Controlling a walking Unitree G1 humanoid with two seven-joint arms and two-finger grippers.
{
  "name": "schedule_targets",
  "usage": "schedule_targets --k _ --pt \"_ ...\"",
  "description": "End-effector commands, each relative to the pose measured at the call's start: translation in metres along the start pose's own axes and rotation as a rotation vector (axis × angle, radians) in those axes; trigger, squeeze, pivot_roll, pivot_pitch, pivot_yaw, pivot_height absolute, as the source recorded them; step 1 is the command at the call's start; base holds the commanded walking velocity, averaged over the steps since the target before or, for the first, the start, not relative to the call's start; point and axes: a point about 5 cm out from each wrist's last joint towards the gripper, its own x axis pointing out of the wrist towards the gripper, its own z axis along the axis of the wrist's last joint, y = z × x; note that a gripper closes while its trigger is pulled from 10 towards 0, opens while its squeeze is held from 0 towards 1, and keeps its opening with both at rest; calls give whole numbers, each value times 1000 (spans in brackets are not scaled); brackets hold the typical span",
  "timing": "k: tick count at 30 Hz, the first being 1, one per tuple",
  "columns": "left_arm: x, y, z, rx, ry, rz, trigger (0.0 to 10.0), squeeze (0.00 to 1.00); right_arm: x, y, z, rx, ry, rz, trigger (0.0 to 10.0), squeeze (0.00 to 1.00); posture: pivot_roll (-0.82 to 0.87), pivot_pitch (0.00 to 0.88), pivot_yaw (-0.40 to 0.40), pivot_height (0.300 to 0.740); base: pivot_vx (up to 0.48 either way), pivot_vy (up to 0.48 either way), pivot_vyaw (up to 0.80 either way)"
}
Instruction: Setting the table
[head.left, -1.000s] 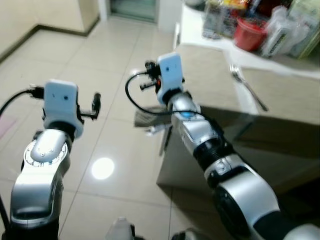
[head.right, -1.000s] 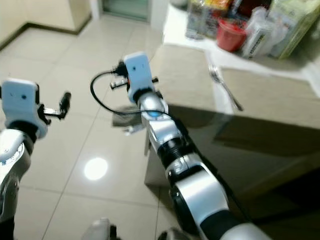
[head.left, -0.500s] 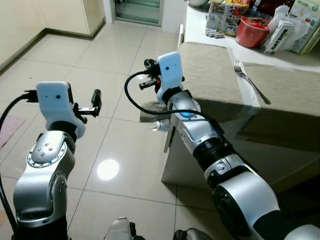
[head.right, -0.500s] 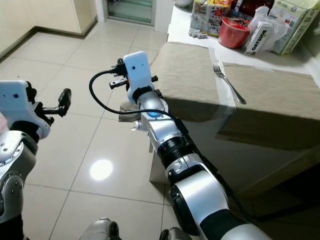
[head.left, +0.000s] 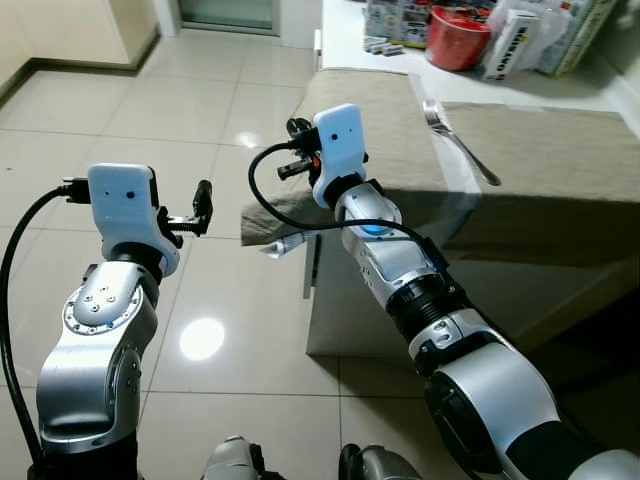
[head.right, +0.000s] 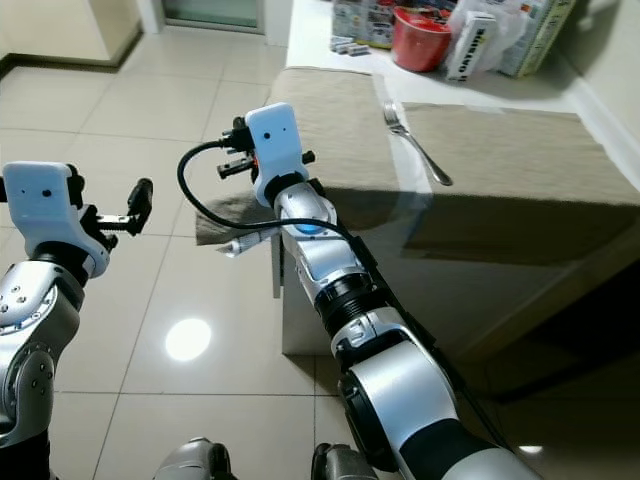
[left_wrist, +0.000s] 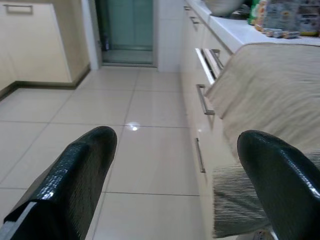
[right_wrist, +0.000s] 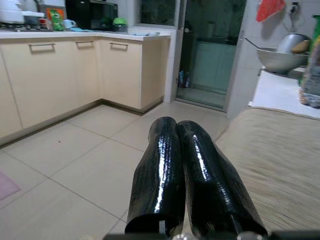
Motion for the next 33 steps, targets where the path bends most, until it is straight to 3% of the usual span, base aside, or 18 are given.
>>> schedule_targets --k 1,7,10,11,28,33 --pt "2 -2 1 0 -8 -18 10000 0 -2 27 -5 100 -4 37 10000 0 181 89 -59 727 0 0 -544" --pt "4 -5 0 -6 -10 -37 10000 0 -3 23 -5 87 -13 13 10000 0 174 85 -56 727 0 0 -552" --pt "8 -8 0 -12 -11 -49 10000 0 -4 11 -8 35 22 -64 10000 0 143 80 -51 712 0 0 0" --pt "9 -10 0 -20 -14 -54 10000 0 -5 8 -10 29 33 -70 10000 1000 136 77 -49 712 0 0 0" --pt "13 -18 -3 -1 -21 -94 10000 0 -7 6 -10 18 13 -46 10000 1000 123 72 -45 712 0 0 0" --pt "15 -16 -4 53 -20 -71 10000 0 -7 5 -9 22 11 -47 10000 1000 122 61 -45 712 0 0 0"
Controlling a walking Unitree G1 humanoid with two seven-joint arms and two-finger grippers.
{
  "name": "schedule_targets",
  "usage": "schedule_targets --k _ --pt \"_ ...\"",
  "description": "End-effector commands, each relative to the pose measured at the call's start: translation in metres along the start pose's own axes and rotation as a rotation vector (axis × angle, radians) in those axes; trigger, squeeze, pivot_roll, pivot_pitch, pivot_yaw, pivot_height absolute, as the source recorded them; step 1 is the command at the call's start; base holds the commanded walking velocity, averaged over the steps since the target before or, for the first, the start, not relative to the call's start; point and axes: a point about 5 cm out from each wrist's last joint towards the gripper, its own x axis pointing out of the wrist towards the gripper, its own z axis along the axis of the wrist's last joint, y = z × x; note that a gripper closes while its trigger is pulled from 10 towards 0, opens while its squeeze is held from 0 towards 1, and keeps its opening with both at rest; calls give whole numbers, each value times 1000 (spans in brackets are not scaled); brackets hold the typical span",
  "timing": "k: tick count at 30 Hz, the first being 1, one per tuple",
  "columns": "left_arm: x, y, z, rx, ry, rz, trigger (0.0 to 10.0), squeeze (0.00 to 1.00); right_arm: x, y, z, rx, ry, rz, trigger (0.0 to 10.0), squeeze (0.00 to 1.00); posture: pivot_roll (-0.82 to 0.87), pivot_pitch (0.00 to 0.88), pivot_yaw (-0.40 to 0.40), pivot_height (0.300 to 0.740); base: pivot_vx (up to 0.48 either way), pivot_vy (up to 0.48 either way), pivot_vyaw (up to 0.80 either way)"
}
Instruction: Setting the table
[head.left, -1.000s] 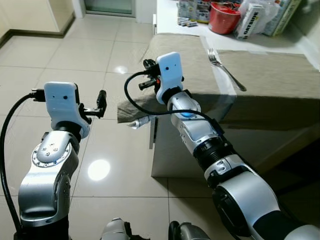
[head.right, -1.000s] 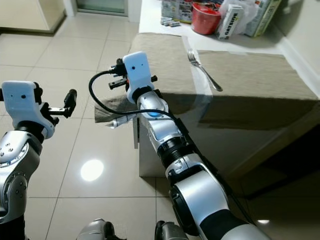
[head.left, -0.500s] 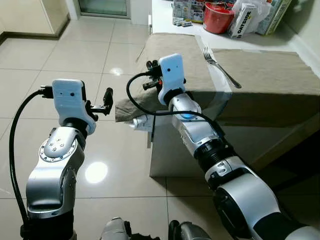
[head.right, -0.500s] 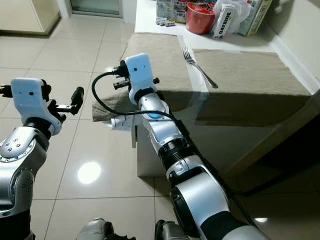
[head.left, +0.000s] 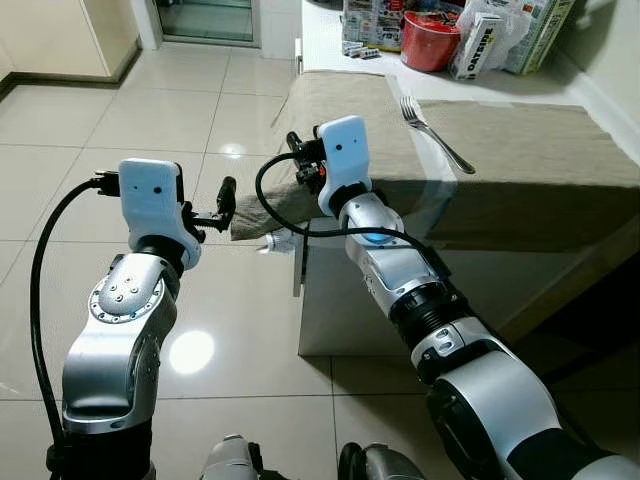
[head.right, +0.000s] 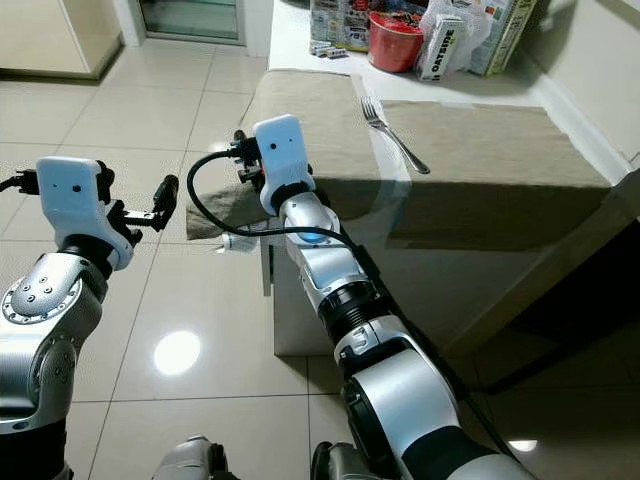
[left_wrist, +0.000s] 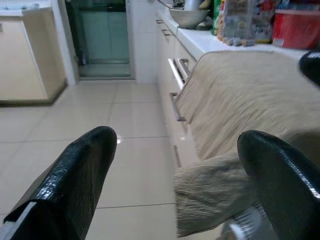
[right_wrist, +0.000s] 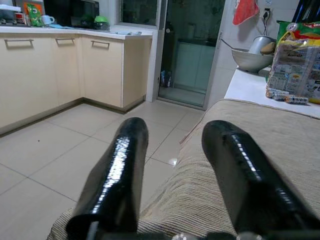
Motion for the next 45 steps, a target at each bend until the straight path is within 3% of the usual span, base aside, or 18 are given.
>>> schedule_targets --k 1,8,14,19,40,41,44,45 --pt "1 -1 0 6 -11 -7 10000 0 -1 9 1 37 -17 2 10000 1000 121 58 -44 712 0 0 0" --pt "1 -4 2 -4 -20 -26 10000 0 -1 8 0 22 -18 5 10000 1000 121 53 -43 712 0 0 0" --pt "1 -3 0 -2 -18 -27 10000 0 -1 0 1 -62 -17 -80 10000 1000 122 42 -38 712 0 0 0" --pt "1 -3 -1 2 -19 -29 10000 0 -2 2 9 -27 -82 -26 10000 1000 123 36 -38 732 0 0 0" --pt "2 -4 -1 14 -20 -34 10000 0 -2 0 7 -12 -67 -39 10000 1000 123 36 -42 740 0 0 0" --pt "2 -4 -1 17 -21 -34 10000 0 -3 -1 9 -42 -98 -49 10000 1000 125 40 -41 740 0 0 0" --pt "3 -3 -1 56 -21 -30 10000 0 -2 -6 5 -36 -56 -77 10000 1000 124 41 -41 740 0 0 0" --pt "4 -3 -1 57 -20 -30 10000 0 -2 -6 2 -30 -28 -79 10000 0 124 41 -41 740 0 0 0"
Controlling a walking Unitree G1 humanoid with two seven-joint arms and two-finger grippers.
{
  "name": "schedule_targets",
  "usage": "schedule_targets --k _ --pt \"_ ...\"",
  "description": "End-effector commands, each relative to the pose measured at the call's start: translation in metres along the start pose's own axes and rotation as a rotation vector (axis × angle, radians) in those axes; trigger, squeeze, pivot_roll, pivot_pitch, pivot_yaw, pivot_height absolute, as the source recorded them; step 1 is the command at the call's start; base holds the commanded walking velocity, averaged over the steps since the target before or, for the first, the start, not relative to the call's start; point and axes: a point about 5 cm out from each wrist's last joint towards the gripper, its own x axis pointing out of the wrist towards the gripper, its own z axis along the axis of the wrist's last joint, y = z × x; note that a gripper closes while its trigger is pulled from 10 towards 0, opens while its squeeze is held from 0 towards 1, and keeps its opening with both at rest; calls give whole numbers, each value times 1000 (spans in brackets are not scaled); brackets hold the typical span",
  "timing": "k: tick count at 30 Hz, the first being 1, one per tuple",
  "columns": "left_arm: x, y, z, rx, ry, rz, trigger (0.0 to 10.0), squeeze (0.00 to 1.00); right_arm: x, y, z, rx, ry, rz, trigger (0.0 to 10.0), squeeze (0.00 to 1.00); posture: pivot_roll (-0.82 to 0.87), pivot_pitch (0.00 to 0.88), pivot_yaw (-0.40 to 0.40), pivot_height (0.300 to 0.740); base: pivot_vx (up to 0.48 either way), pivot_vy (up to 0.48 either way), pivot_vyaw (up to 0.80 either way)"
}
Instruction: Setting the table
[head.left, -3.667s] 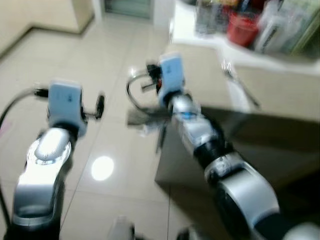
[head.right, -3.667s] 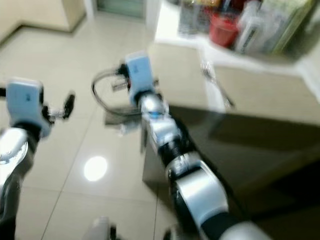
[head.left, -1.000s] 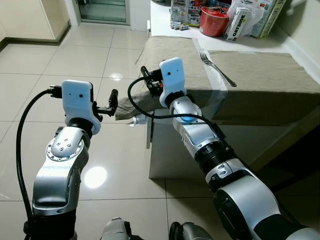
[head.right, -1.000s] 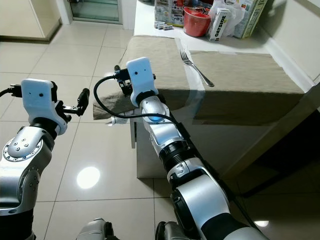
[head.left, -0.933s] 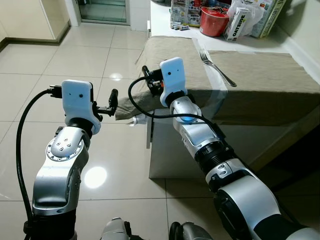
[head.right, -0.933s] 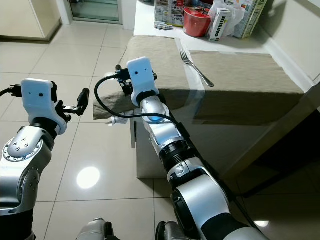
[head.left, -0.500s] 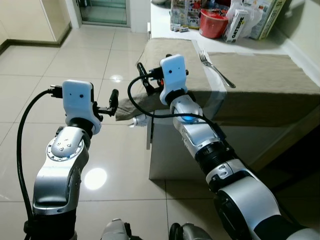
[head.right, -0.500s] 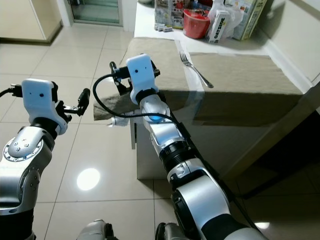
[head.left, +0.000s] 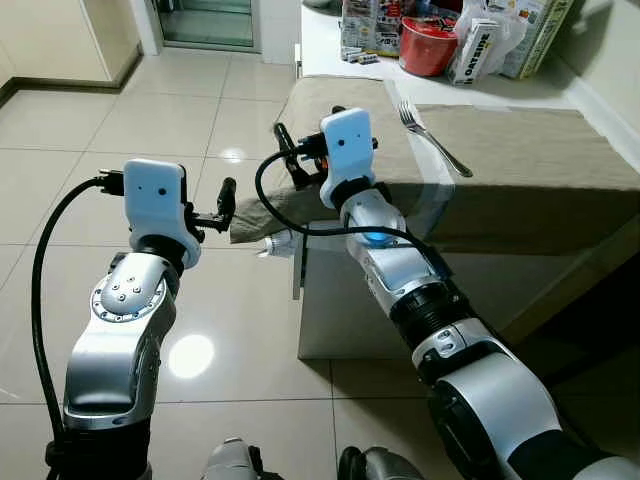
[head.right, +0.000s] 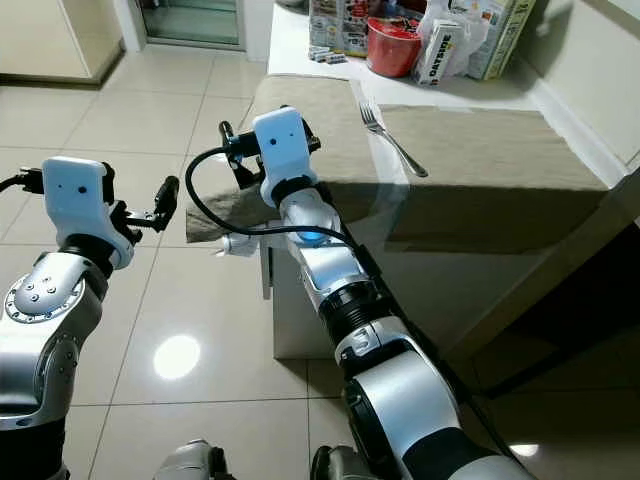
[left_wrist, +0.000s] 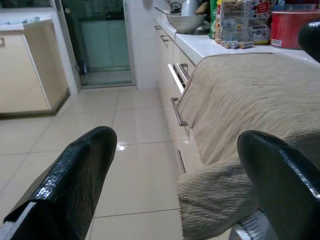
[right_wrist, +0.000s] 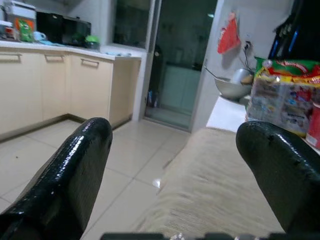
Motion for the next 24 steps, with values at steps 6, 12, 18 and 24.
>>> schedule_targets --k 6,12,18,24 --pt "2 -3 0 3 -1 -22 10000 0 -3 -3 -8 50 40 -15 10000 0 122 44 -36 740 0 0 -414" --pt "2 -3 0 12 -2 -21 10000 0 -3 -2 -8 61 32 -18 10000 0 121 45 -33 740 0 0 -625" --pt "3 -3 0 20 -7 -18 10000 0 -3 -1 -4 31 -3 -14 10000 0 118 52 -33 740 0 0 -635" --pt "4 -3 0 -1 -8 -4 10000 0 -3 3 -4 0 -1 16 10000 0 118 52 -33 740 49 -63 0"
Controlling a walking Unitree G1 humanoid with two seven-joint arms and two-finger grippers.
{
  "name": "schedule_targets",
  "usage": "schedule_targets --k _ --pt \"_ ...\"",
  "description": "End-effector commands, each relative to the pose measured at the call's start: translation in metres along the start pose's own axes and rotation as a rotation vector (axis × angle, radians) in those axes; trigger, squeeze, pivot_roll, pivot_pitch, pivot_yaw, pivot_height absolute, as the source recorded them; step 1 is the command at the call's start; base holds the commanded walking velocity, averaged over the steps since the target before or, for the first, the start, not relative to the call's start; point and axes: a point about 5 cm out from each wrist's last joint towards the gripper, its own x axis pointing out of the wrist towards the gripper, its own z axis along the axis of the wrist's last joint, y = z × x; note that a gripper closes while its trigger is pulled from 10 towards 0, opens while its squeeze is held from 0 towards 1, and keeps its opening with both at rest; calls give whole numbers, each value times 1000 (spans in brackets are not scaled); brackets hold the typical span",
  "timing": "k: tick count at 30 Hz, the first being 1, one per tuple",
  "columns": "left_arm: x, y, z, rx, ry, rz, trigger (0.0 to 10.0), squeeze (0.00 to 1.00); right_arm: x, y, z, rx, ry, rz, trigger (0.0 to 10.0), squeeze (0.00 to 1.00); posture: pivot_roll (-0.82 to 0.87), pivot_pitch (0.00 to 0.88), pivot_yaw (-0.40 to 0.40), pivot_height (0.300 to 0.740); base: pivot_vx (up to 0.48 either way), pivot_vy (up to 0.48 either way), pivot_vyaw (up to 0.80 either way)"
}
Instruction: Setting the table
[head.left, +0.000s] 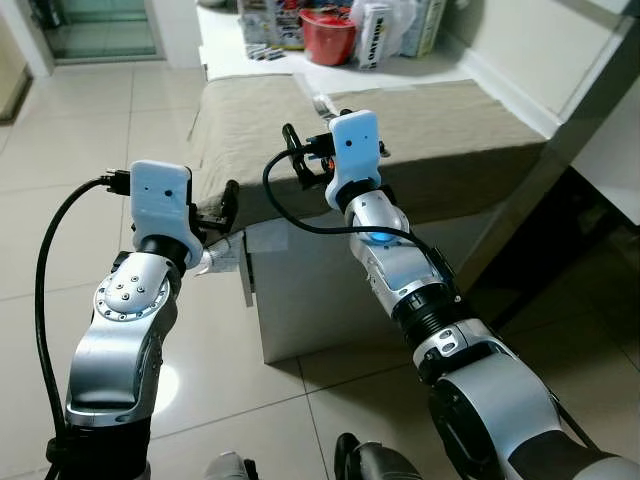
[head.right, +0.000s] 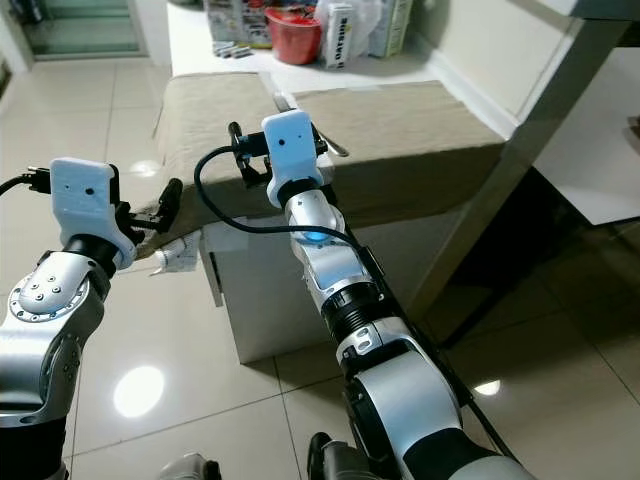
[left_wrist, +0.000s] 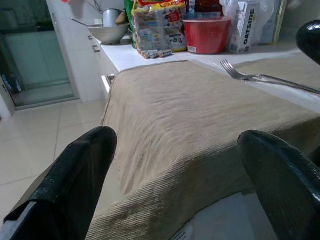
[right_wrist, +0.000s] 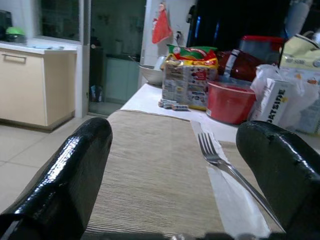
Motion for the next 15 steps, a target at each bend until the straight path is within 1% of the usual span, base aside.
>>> schedule_targets --k 1,5,7,15 --pt "2 -1 2 -7 -9 7 10000 0 -2 6 -1 -6 -7 20 10000 0 114 58 -36 740 292 -379 0" --pt "3 1 2 -5 -4 29 10000 0 -3 6 0 -17 -20 30 10000 0 113 60 -36 740 338 -334 0" --pt "4 2 2 9 0 46 10000 0 -3 7 1 -19 -26 33 10000 0 113 60 -36 740 403 -257 0" --pt "3 3 1 -8 4 57 10000 0 -4 9 0 -24 -26 43 10000 0 115 69 -40 740 404 -255 0"
